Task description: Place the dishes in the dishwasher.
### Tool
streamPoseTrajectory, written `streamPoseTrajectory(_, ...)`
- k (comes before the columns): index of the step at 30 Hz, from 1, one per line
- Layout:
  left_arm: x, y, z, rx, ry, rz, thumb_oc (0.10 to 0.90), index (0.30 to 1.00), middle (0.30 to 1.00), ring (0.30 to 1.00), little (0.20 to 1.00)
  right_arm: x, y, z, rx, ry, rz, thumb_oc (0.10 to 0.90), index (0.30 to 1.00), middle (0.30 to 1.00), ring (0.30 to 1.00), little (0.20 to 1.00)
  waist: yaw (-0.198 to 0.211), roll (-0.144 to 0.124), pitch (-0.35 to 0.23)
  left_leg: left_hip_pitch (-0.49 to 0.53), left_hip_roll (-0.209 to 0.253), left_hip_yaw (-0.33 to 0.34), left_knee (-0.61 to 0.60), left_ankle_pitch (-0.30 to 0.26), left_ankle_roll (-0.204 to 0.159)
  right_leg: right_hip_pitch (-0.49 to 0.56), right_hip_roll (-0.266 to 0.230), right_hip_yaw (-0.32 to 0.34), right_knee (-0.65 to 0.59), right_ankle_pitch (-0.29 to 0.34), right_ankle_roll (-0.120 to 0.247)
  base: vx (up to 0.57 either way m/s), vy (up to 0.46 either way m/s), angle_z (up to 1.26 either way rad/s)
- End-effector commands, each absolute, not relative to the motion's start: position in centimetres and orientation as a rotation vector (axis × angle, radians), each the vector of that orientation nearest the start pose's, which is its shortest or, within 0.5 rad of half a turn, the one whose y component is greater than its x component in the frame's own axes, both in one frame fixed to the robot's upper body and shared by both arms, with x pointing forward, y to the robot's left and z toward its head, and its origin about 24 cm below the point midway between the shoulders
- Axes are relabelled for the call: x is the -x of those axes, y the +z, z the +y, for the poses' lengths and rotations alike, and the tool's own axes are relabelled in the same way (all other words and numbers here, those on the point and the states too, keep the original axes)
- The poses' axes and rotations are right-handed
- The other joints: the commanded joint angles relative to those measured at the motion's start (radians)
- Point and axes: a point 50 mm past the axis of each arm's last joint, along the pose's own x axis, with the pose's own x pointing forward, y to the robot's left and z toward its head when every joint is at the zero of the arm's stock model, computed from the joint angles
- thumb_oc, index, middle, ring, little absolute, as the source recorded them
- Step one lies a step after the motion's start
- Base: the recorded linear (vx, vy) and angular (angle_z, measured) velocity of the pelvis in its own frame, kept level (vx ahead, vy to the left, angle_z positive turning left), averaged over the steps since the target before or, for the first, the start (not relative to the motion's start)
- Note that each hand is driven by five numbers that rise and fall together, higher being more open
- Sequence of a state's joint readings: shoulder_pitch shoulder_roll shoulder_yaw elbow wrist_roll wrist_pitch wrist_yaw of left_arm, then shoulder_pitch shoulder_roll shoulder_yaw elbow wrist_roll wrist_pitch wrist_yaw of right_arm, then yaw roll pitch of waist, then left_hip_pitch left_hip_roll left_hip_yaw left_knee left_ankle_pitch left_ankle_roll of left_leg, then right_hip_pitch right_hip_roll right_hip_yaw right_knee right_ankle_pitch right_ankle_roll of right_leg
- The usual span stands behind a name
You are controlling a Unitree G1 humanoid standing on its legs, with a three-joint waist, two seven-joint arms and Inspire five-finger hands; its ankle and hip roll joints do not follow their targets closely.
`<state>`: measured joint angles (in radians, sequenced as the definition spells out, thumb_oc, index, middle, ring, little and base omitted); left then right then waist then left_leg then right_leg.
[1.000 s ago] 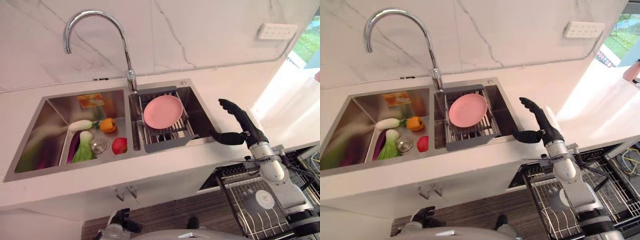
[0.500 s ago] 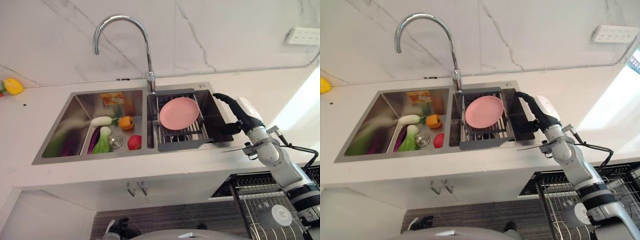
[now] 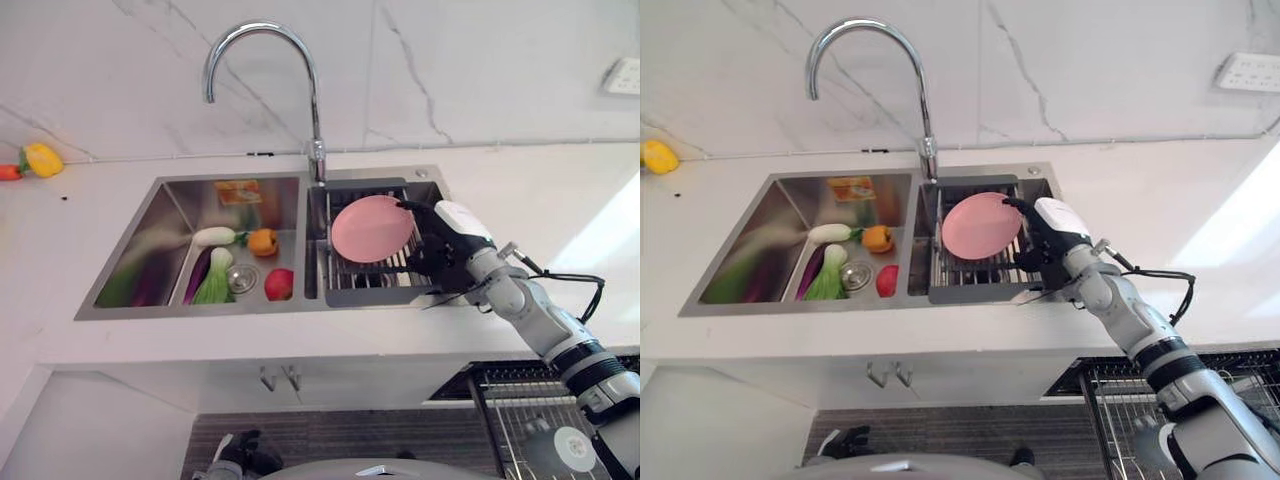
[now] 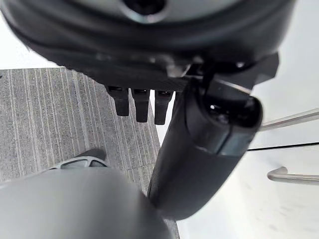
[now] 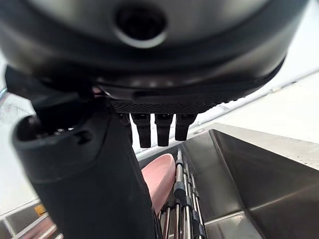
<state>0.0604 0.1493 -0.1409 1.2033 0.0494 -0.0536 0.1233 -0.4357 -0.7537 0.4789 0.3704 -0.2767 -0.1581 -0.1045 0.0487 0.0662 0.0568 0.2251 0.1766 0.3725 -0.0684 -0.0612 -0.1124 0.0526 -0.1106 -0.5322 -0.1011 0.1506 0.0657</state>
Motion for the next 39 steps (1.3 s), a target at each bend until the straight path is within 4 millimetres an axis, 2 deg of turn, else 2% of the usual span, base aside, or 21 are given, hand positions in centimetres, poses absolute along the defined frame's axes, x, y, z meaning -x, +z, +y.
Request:
streamPoseTrajectory(1,-4.7,-17.2,21.5,-0.424,-0.019,1.295,0.800,0.900,0.900,0.900,0.900,-34.8,14.4,-19.5,1.153,0.184,-0.373,0.800,0.900,0.900,0.900,0.900,0.010,-0.080,-0.018,-0.053,-0.026,0.010,-0.011,0.076,0.003,0.083,-0.047,0.008,0.014,-0.163,0.067,0.01,0.003,0.04)
streamPoseTrajectory(13,-4.7,-17.1,21.7,-0.440,-0.031,1.282,0.800,0.900,0.900,0.900,0.900,-36.3,14.6,-19.0,1.318,0.173,-0.374,0.800,0.900,0.900,0.900,0.900,0.034,-0.087,-0.014,-0.062,-0.014,-0.003,-0.011,0.084,-0.006,0.082,-0.042,-0.006,0.014,-0.167,0.065,0.01,-0.008,0.04)
streamPoseTrajectory(19,-4.6,-17.1,21.8,-0.459,-0.041,1.281,0.800,0.900,0.900,0.900,0.900,-37.0,13.9,-18.3,1.400,0.176,-0.366,0.800,0.900,0.900,0.900,0.900,0.056,-0.087,-0.008,-0.070,-0.009,-0.020,-0.010,0.089,-0.011,0.086,-0.038,-0.018,0.014,-0.175,0.061,0.01,-0.018,0.08)
streamPoseTrajectory(27,-4.6,-17.1,21.9,-0.477,-0.044,1.281,0.800,0.900,0.900,0.900,0.900,-36.9,13.0,-17.4,1.506,0.208,-0.394,0.800,0.900,0.900,0.900,0.900,0.066,-0.086,-0.004,-0.073,-0.006,-0.030,-0.010,0.092,-0.015,0.092,-0.036,-0.026,0.014,-0.181,0.058,0.00,-0.011,0.05)
streamPoseTrajectory(28,-4.7,-17.1,21.9,-0.479,-0.043,1.278,0.800,0.900,0.900,0.900,0.900,-36.8,12.9,-17.3,1.525,0.209,-0.407,0.722,0.782,0.782,0.782,0.782,0.067,-0.087,-0.004,-0.073,-0.006,-0.030,-0.010,0.091,-0.015,0.093,-0.036,-0.027,0.014,-0.182,0.058,0.00,-0.020,0.09)
streamPoseTrajectory(29,-4.8,-17.1,21.9,-0.482,-0.041,1.276,0.800,0.900,0.900,0.900,0.900,-36.8,12.7,-17.3,1.537,0.207,-0.408,0.547,0.521,0.521,0.521,0.521,0.066,-0.087,-0.003,-0.074,-0.005,-0.031,-0.010,0.092,-0.015,0.093,-0.036,-0.027,0.014,-0.182,0.059,0.00,-0.012,0.07)
streamPoseTrajectory(30,-4.8,-17.1,21.9,-0.480,-0.038,1.275,0.800,0.900,0.900,0.900,0.900,-36.8,12.4,-17.4,1.536,0.197,-0.398,0.500,0.451,0.451,0.451,0.451,0.066,-0.086,-0.004,-0.073,-0.004,-0.032,-0.010,0.091,-0.015,0.093,-0.036,-0.027,0.014,-0.182,0.058,0.00,-0.010,0.05)
streamPoseTrajectory(31,-4.8,-17.1,21.8,-0.475,-0.032,1.276,0.800,0.900,0.900,0.900,0.900,-36.7,12.2,-17.4,1.526,0.186,-0.390,0.400,0.300,0.300,0.300,0.300,0.065,-0.085,-0.004,-0.072,-0.005,-0.032,-0.010,0.091,-0.015,0.093,-0.036,-0.027,0.014,-0.182,0.058,0.00,0.000,0.00)
streamPoseTrajectory(35,-4.7,-17.1,21.9,-0.459,0.001,1.283,0.800,0.900,0.900,0.900,0.900,-36.7,11.7,-17.7,1.508,0.142,-0.368,0.400,0.300,0.300,0.300,0.300,0.065,-0.086,-0.005,-0.072,-0.005,-0.032,-0.009,0.090,-0.014,0.095,-0.038,-0.028,0.014,-0.181,0.058,0.00,0.000,0.00)
streamPoseTrajectory(39,-4.7,-17.1,22.0,-0.470,0.008,1.283,0.800,0.900,0.900,0.900,0.900,-36.7,12.4,-17.4,1.509,0.119,-0.412,0.400,0.300,0.300,0.300,0.300,0.061,-0.087,-0.005,-0.067,-0.004,-0.032,-0.009,0.088,-0.012,0.095,-0.039,-0.025,0.014,-0.179,0.059,0.00,0.000,0.00)
